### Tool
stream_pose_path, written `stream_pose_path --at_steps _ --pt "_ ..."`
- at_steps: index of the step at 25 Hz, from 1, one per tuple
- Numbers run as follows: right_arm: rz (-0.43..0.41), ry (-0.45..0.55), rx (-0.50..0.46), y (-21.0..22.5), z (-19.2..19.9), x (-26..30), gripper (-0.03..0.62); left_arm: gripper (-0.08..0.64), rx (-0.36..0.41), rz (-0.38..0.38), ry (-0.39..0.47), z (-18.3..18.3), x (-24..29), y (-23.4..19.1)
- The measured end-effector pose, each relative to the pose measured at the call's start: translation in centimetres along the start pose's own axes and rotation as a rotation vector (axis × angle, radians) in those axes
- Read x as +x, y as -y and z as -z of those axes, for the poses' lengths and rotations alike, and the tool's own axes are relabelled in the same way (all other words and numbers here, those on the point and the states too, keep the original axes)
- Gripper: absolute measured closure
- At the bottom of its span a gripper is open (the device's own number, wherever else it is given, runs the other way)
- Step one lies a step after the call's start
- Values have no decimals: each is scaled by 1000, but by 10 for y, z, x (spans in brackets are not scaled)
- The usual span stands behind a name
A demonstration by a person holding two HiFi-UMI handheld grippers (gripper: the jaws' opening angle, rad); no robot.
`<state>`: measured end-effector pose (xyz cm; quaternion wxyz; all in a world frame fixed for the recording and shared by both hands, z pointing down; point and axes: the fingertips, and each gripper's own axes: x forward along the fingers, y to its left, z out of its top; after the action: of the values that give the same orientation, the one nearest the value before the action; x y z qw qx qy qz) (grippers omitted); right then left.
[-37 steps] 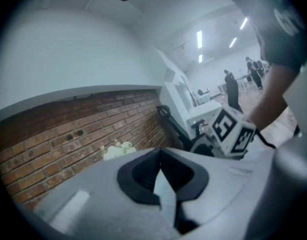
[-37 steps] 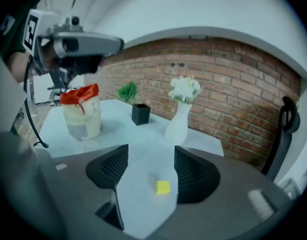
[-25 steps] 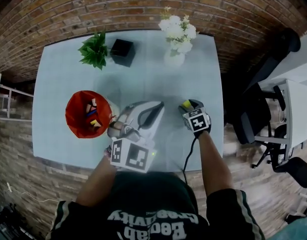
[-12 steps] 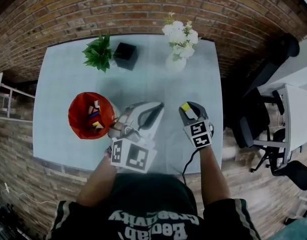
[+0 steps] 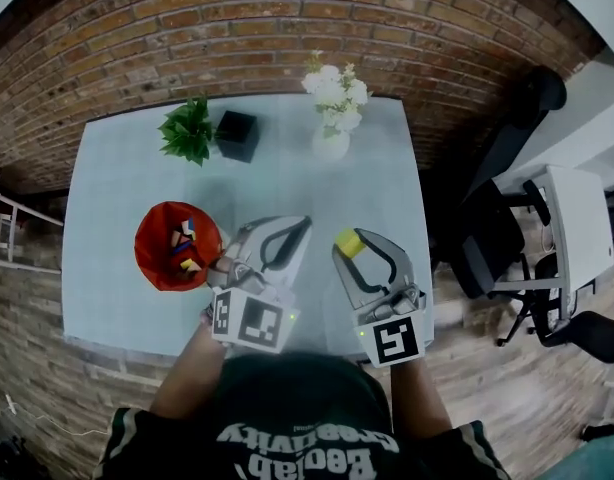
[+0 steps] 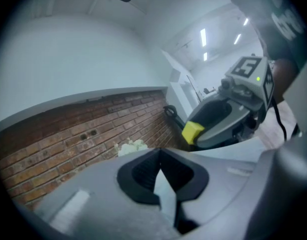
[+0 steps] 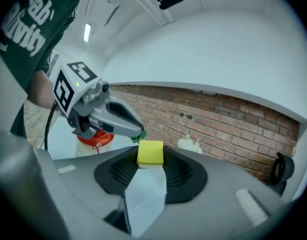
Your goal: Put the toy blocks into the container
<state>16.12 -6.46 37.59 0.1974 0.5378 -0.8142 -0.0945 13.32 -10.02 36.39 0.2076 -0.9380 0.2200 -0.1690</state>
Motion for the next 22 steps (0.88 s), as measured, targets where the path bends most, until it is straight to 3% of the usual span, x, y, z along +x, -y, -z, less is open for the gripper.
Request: stream_pose_path --at_steps 3,12,22 --pt "6 30 35 -9 -15 -9 440 555 -2 0 0 0 -5 1" --pt "-37 63 7 -32 -40 3 440 555 5 -53 8 -2 -37 -15" --pt "-267 159 -25 -123 -95 80 439 555 -14 -259 -114 52 -134 -81"
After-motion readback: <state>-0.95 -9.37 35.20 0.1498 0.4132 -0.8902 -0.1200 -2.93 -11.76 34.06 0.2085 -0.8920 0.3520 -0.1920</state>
